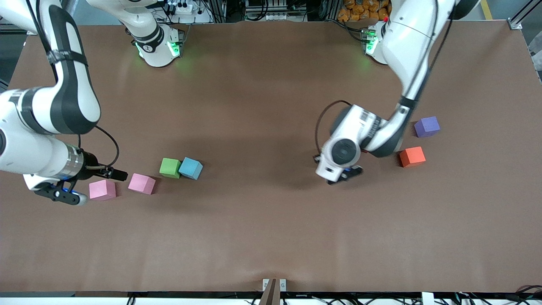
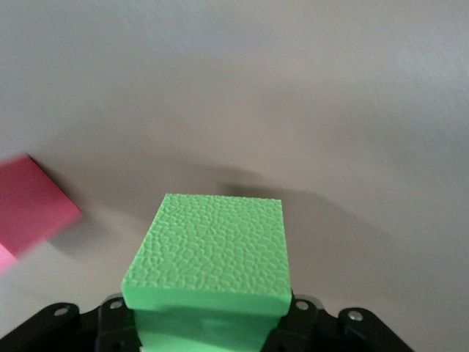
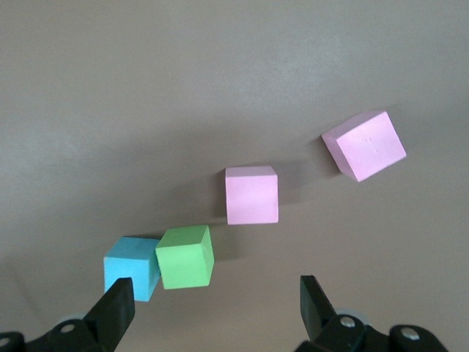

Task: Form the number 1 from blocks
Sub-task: 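Carry the green cube to mid-table while the right gripper grasps a pink cube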

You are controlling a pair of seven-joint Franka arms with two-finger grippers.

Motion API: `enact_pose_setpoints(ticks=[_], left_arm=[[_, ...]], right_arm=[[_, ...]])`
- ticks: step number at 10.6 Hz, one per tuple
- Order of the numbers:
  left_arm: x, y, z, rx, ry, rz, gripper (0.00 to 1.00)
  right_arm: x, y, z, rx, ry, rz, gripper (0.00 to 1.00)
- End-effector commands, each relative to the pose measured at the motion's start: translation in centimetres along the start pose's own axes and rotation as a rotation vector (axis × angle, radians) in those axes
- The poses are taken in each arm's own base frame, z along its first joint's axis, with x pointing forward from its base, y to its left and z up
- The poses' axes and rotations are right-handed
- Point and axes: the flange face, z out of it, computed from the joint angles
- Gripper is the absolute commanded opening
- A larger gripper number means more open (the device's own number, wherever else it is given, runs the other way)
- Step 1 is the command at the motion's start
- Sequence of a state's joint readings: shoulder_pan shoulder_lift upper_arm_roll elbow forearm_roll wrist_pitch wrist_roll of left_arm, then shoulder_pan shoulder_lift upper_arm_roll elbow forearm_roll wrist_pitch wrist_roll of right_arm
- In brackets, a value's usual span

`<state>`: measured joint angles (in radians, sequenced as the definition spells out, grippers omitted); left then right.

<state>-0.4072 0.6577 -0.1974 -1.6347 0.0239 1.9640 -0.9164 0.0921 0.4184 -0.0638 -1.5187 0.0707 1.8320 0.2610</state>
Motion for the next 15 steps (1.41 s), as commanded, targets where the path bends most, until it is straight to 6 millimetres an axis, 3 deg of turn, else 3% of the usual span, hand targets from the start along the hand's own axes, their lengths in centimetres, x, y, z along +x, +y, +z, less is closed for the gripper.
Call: enact_pose_setpoints(ticks=[1, 3, 5, 8, 10, 12, 15], left_arm=[[-5.6, 1.5, 0.2, 0.011, -0.018, 0.049, 0.00], [-11.6, 3.1, 2.3, -0.013, -0.015, 0.124, 0.00], [-19.0, 5.4, 4.4, -0.091, 0.012, 0.179, 0.00], [-27.7, 7.8, 5.7, -0.073, -0.007, 0.233, 0.00], [-33.1, 8.5, 8.2, -0.032, -0.010, 0.288, 0.00], [-36.3, 9.0, 10.4, -0.014, -0.018, 0.311, 0.00], [-37.1, 9.2, 11.1, -0.010, -0.022, 0.325, 0.00]], right_arm=[[1.6, 1.1, 2.9, 0.006, 0.000, -0.027, 1.00], [2.7, 1.4, 6.6, 0.002, -0.017, -0.041, 1.00], [3.5, 1.9, 9.9, 0.019, -0.028, -0.017, 1.00], [3.1, 2.3, 13.4, 0.038, -0.050, 0.006, 1.00], [2.3, 2.6, 15.6, 0.033, -0.059, 0.009, 1.00], [1.9, 2.9, 16.8, 0.028, -0.073, 0.004, 1.00], [2.0, 2.8, 18.7, 0.019, -0.077, -0.028, 1.00]])
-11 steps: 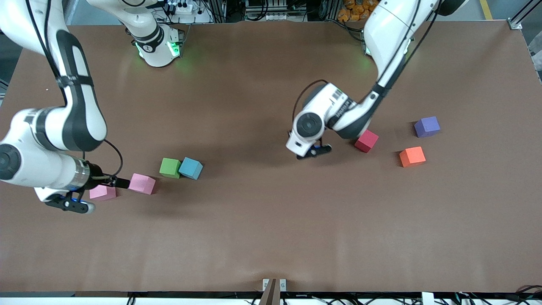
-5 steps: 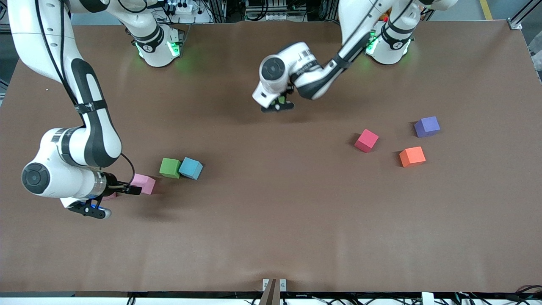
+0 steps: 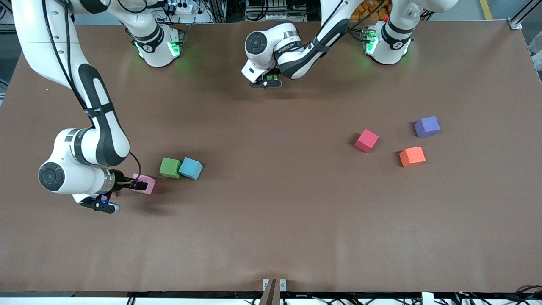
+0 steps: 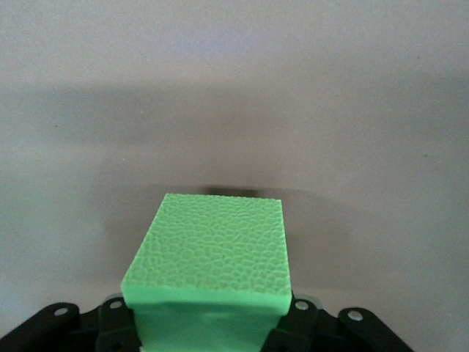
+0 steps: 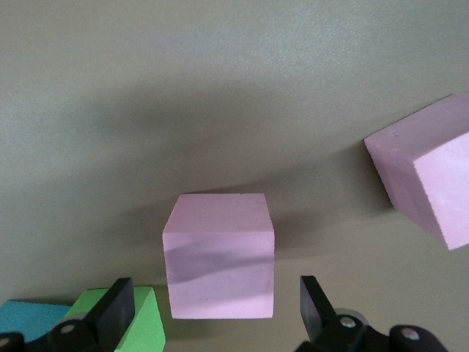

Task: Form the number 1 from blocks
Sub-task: 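Carry the green cube to mid-table while the right gripper grasps a pink cube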

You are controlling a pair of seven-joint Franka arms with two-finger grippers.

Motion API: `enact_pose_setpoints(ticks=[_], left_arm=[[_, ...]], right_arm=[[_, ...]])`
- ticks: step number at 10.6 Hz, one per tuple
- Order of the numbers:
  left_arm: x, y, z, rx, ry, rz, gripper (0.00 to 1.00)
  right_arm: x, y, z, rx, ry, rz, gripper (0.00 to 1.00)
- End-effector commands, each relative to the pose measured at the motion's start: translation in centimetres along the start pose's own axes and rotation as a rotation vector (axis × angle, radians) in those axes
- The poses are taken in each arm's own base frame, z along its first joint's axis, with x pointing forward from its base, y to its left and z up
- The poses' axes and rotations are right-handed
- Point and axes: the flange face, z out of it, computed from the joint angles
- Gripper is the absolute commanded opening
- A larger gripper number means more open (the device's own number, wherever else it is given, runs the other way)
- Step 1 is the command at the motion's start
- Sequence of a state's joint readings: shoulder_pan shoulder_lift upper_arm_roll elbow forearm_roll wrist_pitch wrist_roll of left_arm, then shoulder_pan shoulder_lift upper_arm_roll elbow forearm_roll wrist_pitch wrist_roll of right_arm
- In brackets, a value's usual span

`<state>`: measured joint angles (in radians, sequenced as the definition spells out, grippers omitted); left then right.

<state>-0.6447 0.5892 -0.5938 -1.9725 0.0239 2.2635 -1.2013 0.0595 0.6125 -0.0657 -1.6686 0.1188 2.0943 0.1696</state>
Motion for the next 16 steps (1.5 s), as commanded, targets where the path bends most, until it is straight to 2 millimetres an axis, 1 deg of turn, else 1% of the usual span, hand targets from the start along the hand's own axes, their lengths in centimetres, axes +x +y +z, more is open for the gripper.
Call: enact_pose_setpoints(ticks=[1, 3, 4, 5, 6, 7, 8, 9, 10, 11, 12, 13, 14, 15, 16], left_arm=[[-0.1, 0.3, 1.0, -0.011, 0.015, 0.003, 0.00], [-0.6, 0.7, 2.1, -0.012, 0.010, 0.015, 0.00], [-1.1, 0.9, 2.3, -0.008, 0.012, 0.026, 0.00], [-1.1, 0.9, 2.2, -0.009, 0.014, 0.026, 0.00], [-1.0, 0.9, 2.0, -0.010, 0.017, 0.025, 0.04], [-1.3, 1.0, 1.9, -0.009, 0.021, 0.031, 0.95], [-1.7, 1.1, 1.8, -0.004, 0.024, 0.032, 1.00], [-1.9, 1.1, 0.9, -0.003, 0.035, 0.027, 1.00], [-1.9, 0.9, -0.2, 0.003, 0.045, 0.026, 1.00], [-1.9, 0.6, -1.6, 0.012, 0.059, 0.022, 1.00], [-1.1, 0.1, -3.4, 0.011, 0.073, 0.006, 1.00], [0.0, -0.7, -5.5, 0.004, 0.090, -0.020, 1.00], [1.8, -1.8, -7.4, -0.012, 0.103, -0.057, 1.00], [4.1, -3.2, -9.4, -0.037, 0.118, -0.102, 1.00], [6.4, -5.1, -11.2, -0.048, 0.127, -0.146, 1.00]], right_arm=[[0.3, 0.2, 2.0, 0.010, 0.000, -0.012, 1.00], [0.5, 0.2, 3.0, 0.007, 0.000, -0.010, 1.00], [0.6, 0.3, 3.3, 0.006, -0.001, -0.008, 1.00], [0.6, 0.3, 3.7, 0.004, -0.003, -0.009, 1.00], [0.7, 0.4, 4.0, 0.004, -0.005, -0.005, 0.98], [0.7, 0.4, 4.0, 0.004, -0.005, -0.005, 0.91], [0.6, 0.3, 4.0, 0.003, -0.006, -0.005, 0.83], [0.6, 0.3, 4.0, 0.003, -0.006, -0.002, 0.73], [0.7, 0.2, 3.9, 0.003, -0.005, -0.004, 0.65], [0.7, 0.2, 4.0, 0.003, -0.006, -0.004, 0.64], [0.7, 0.2, 3.9, 0.003, -0.005, -0.004, 0.63], [0.7, 0.1, 3.9, 0.004, -0.003, -0.004, 0.63], [0.8, 0.1, 3.6, 0.005, 0.000, -0.008, 0.63], [0.7, -0.1, 2.6, 0.007, 0.011, -0.014, 0.63], [0.4, -0.4, 0.6, 0.010, 0.037, -0.022, 0.63]])
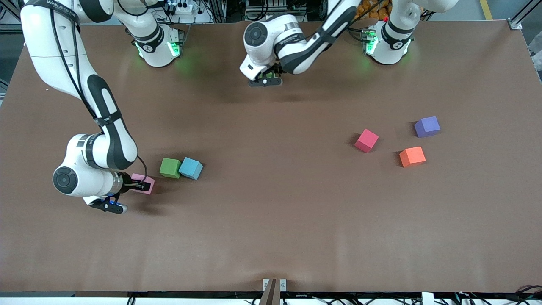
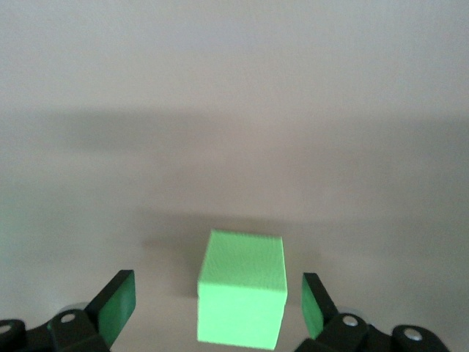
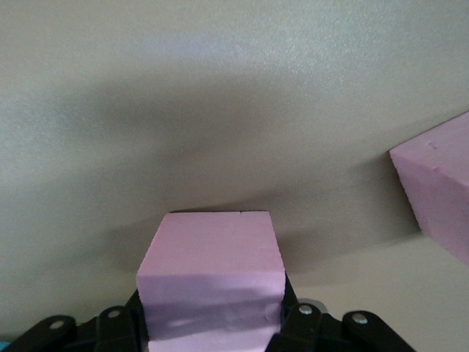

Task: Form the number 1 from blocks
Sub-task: 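Set the green cube down mid-table and open the left gripper, then reach the left gripper to the orange cube while the right gripper carries pink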

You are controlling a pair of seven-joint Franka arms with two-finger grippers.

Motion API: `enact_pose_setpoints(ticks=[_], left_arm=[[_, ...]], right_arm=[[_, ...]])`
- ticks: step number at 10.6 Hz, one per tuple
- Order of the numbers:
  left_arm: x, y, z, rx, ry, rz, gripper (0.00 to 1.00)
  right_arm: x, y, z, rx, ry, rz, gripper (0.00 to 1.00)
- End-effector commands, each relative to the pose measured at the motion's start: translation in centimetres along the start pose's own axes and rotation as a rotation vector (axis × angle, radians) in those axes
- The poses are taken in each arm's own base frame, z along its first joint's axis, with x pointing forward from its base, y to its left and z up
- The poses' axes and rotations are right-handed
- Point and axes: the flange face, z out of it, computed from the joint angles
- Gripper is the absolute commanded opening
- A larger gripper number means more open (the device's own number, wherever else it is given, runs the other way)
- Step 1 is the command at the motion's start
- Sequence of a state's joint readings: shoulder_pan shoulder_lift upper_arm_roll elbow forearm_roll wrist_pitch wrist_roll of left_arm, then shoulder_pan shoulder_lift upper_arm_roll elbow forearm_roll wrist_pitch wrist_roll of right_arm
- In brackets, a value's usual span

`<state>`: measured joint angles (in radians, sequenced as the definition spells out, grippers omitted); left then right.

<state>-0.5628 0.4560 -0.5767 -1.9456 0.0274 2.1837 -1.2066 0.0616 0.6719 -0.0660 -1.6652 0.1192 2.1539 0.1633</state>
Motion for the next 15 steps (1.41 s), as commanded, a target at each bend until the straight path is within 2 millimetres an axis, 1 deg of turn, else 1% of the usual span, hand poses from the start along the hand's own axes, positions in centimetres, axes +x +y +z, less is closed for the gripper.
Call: enact_pose_setpoints(ticks=[1, 2, 3, 4, 5, 6, 7, 8, 9, 10, 11, 12, 13, 14, 15], left_arm=[[6.5, -4.5, -4.2, -0.011, 0.050, -0.122, 1.00], [9.9, -7.1, -5.5, 0.003, 0.085, -0.167, 1.00], [13.6, -10.1, -6.2, 0.016, 0.104, -0.217, 1.00], [17.1, -13.2, -6.5, 0.025, 0.123, -0.267, 1.00], [20.0, -16.1, -6.4, 0.029, 0.121, -0.321, 1.00], [22.7, -19.5, -6.0, 0.042, 0.117, -0.350, 1.00], [25.2, -23.4, -5.7, 0.063, 0.117, -0.363, 1.00], [27.4, -27.2, -5.4, 0.078, 0.118, -0.360, 1.00], [29.0, -30.3, -5.1, 0.081, 0.102, -0.324, 1.00], [30.4, -33.2, -4.6, 0.076, 0.079, -0.290, 1.00], [31.6, -36.4, -4.8, 0.068, 0.067, -0.265, 1.00], [32.6, -39.5, -4.9, 0.058, 0.057, -0.225, 1.00], [33.2, -41.7, -4.9, 0.053, 0.052, -0.196, 1.00], [33.7, -43.4, -4.9, 0.058, 0.054, -0.173, 1.00], [34.2, -45.0, -3.9, 0.080, 0.049, -0.151, 1.00]], right_arm=[[-0.8, -0.9, -5.7, 0.022, 0.069, -0.030, 0.63], [-1.4, -1.7, -8.6, 0.026, 0.100, -0.045, 0.63], [-2.2, -2.3, -11.2, 0.017, 0.115, -0.055, 0.63], [-3.2, -3.6, -13.5, 0.016, 0.140, -0.070, 0.63], [-4.5, -6.0, -15.2, 0.011, 0.156, -0.081, 0.63], [-5.8, -9.0, -15.8, 0.000, 0.171, -0.069, 0.63], [-7.2, -12.4, -15.7, 0.000, 0.179, -0.062, 0.63], [-9.0, -15.9, -15.9, 0.012, 0.183, -0.050, 0.63], [-11.1, -19.6, -15.8, 0.019, 0.189, -0.024, 0.63], [-13.5, -23.3, -15.4, 0.025, 0.190, 0.016, 0.63], [-15.5, -26.2, -14.9, 0.027, 0.192, 0.014, 0.63], [-16.9, -28.2, -14.3, 0.035, 0.202, -0.014, 0.63], [-19.1, -30.8, -13.4, 0.030, 0.200, -0.064, 0.63], [-21.6, -33.3, -12.5, 0.031, 0.187, -0.107, 0.63], [-24.7, -36.1, -11.4, 0.055, 0.149, -0.139, 0.63]])
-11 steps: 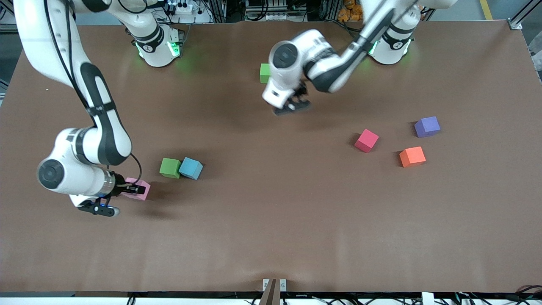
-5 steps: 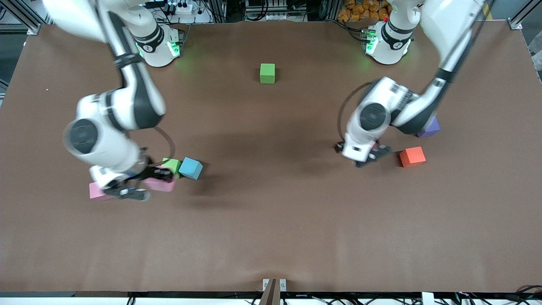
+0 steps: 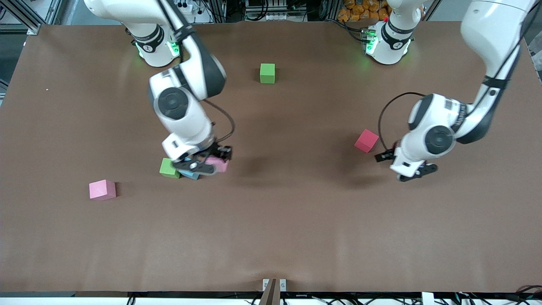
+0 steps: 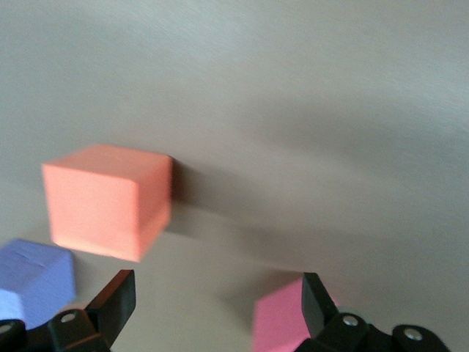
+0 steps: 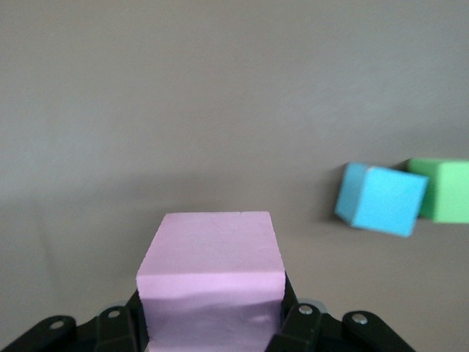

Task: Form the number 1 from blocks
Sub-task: 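Reach the left gripper to the orange cube while the right gripper carries pink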

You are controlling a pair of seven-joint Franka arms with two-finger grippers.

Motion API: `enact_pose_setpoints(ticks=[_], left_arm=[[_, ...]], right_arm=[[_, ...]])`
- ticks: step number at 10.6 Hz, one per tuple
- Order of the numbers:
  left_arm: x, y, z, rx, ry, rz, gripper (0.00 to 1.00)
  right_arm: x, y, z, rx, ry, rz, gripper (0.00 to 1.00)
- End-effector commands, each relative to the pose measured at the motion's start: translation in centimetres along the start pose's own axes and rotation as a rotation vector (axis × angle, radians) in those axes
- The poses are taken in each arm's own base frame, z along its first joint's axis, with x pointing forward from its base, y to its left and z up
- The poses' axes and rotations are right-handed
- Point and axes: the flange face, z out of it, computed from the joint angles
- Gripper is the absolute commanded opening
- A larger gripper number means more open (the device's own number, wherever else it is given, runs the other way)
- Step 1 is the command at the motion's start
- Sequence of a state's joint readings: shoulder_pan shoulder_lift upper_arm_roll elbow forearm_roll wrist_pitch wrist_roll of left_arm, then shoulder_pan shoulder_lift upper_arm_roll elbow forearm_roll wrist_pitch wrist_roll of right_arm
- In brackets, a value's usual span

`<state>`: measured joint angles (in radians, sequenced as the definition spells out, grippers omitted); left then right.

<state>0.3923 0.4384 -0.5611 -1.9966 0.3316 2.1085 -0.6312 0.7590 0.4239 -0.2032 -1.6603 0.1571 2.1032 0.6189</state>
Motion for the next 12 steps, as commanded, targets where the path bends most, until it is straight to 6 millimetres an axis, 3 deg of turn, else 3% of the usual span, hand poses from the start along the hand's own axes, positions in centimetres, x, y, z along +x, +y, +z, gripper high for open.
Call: enact_pose_setpoints(ticks=[1, 4, 8, 12], left_arm=[[1.3, -2.9, 2.1, 0.057, 0.000, 0.065, 1.00], [2.6, -5.5, 4.3, 0.065, -0.025, 0.126, 1.00], [2.8, -5.6, 6.0, 0.069, -0.049, 0.142, 1.00], [3.5, -6.2, 8.1, 0.071, -0.072, 0.139, 1.00]], right_arm=[[-5.5, -5.2, 2.0, 0.073, -0.060, -0.015, 0.63], [-12.9, -8.6, 7.3, 0.125, -0.067, -0.085, 0.63], [-19.8, -8.8, 12.0, 0.104, -0.113, -0.141, 0.63], [-25.0, -8.5, 12.6, 0.066, -0.163, -0.124, 0.63]])
